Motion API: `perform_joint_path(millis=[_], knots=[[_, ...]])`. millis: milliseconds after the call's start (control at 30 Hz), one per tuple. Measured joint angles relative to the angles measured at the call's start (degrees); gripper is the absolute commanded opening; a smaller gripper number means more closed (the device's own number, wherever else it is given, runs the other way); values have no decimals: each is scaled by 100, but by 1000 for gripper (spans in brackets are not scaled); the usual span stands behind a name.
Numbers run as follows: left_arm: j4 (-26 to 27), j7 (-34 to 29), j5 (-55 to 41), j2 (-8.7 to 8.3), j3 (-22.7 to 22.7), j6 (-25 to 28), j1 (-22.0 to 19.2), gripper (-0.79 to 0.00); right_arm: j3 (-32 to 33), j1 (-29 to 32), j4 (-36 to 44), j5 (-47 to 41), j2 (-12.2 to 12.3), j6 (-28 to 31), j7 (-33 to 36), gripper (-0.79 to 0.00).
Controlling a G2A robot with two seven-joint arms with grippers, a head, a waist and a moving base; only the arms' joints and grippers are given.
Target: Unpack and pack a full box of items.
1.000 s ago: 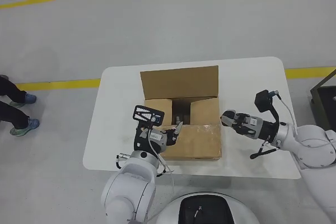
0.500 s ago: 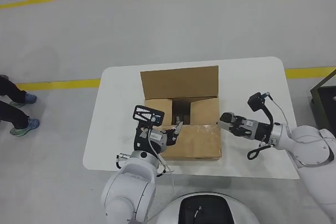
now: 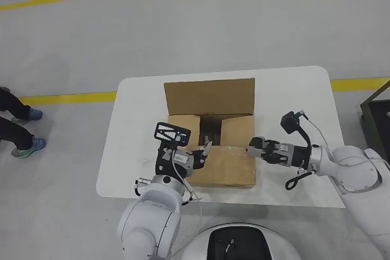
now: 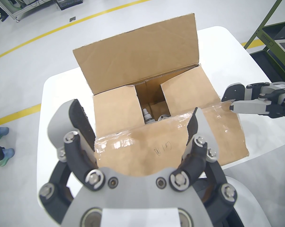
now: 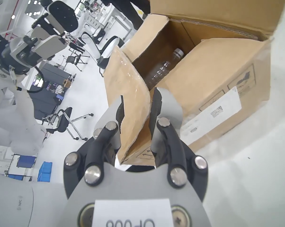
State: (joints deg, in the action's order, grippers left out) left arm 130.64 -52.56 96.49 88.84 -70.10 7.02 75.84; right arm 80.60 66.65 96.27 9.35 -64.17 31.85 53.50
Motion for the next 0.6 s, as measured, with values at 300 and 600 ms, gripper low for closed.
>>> perform_joint_path(millis=[300, 600], knots=[[0, 0, 0, 0, 0, 0, 0, 0, -117, 55, 259, -256, 105, 457, 651, -551], [0, 0, 0, 0, 0, 0, 0, 0, -492, -78, 227, 11, 139, 451, 737, -785]])
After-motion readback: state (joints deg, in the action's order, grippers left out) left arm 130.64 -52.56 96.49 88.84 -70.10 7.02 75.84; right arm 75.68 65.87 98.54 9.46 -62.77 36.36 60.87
